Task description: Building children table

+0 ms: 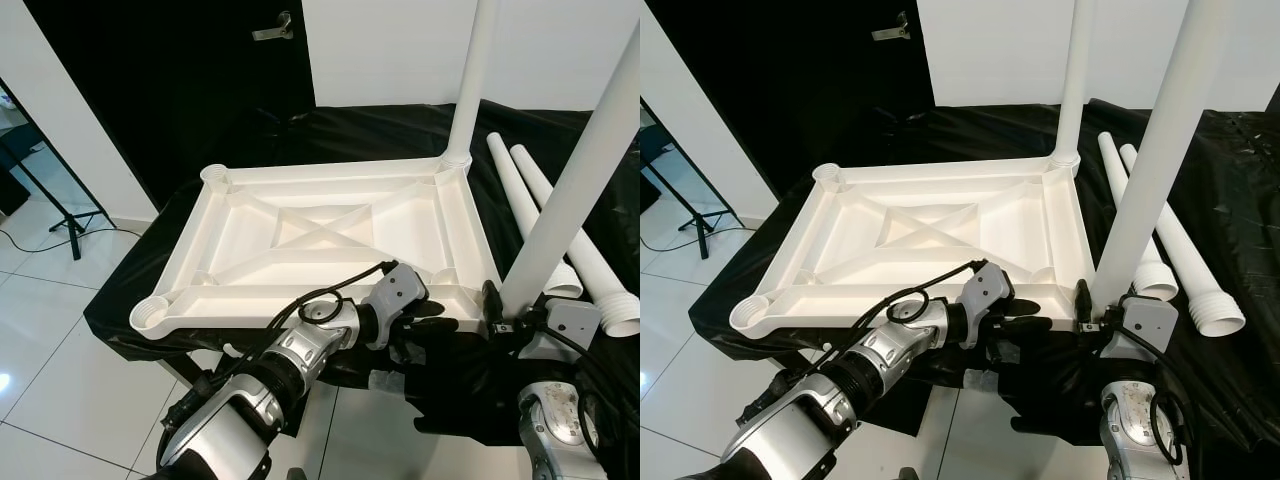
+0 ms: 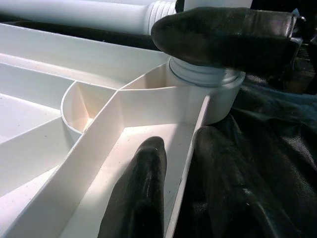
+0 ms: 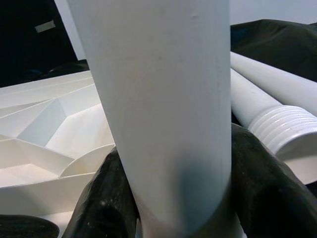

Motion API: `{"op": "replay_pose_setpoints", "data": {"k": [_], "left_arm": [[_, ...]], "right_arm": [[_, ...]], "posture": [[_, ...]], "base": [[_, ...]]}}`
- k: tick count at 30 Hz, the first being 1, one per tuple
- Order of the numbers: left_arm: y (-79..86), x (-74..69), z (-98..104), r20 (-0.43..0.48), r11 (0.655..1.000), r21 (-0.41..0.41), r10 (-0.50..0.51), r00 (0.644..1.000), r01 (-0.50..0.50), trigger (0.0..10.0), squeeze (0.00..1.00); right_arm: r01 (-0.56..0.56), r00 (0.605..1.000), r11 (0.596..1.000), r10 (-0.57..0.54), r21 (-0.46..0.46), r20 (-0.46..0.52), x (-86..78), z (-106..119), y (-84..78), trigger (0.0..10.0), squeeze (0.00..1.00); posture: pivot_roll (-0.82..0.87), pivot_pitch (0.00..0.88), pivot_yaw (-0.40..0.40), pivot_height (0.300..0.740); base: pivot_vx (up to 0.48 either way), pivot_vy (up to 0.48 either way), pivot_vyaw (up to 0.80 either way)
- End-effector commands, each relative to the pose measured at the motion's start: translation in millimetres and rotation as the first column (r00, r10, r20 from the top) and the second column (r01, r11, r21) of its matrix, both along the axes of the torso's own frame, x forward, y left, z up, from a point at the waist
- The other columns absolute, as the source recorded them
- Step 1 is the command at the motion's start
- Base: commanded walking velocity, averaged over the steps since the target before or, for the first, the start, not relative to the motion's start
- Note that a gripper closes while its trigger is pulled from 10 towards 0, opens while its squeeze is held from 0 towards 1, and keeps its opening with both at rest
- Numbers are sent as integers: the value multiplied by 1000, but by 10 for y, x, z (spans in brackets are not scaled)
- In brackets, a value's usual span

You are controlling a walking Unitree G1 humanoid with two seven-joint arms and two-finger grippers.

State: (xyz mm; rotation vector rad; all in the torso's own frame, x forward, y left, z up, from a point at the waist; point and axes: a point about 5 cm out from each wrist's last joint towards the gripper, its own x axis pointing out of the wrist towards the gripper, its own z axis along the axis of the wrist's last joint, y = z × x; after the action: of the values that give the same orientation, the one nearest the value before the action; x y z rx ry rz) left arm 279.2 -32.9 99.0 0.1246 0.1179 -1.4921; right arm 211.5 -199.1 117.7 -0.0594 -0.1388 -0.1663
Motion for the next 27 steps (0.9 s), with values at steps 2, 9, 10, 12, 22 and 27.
{"op": "replay_pose_setpoints", "data": {"k": [2, 9, 10, 12, 22, 27], "left_arm": [[-8, -161, -98, -49, 973, 41, -223, 974, 225, 10000, 173], [-8, -158, -103, -50, 973, 41, -225, 973, 227, 10000, 173], [-8, -158, -103, -50, 973, 41, -225, 973, 227, 10000, 173], [-10, -158, -103, -50, 973, 41, -224, 973, 226, 10000, 173], [-18, -170, -113, -55, 974, 36, -220, 974, 222, 10000, 169], [-17, -169, -116, -55, 974, 37, -220, 974, 222, 10000, 173]], "right_arm": [[-7, 1000, 1000, 7, -4, 2, 16, 6, 15, 1569, 0], [-147, 989, 984, 146, -99, -15, 9, 13, 60, 10000, 1000], [-147, 989, 984, 146, -99, -15, 9, 13, 60, 10000, 1000], [-191, 982, 971, 191, -144, -17, 44, 63, 8, 10000, 0], [-360, 926, 932, 350, -47, -143, 52, 0, 55, 2824, 0], [-402, 904, 915, 390, -40, -174, 15, -37, 66, 0, 0]], "posture": [[32, 0, 87, 740], [28, 0, 88, 740], [28, 0, 88, 740], [26, 0, 85, 740], [25, 0, 81, 740], [21, 0, 85, 740]], "base": [[0, 0, 0], [0, 0, 0], [0, 0, 0], [0, 0, 0], [0, 0, 0], [0, 0, 0]]}}
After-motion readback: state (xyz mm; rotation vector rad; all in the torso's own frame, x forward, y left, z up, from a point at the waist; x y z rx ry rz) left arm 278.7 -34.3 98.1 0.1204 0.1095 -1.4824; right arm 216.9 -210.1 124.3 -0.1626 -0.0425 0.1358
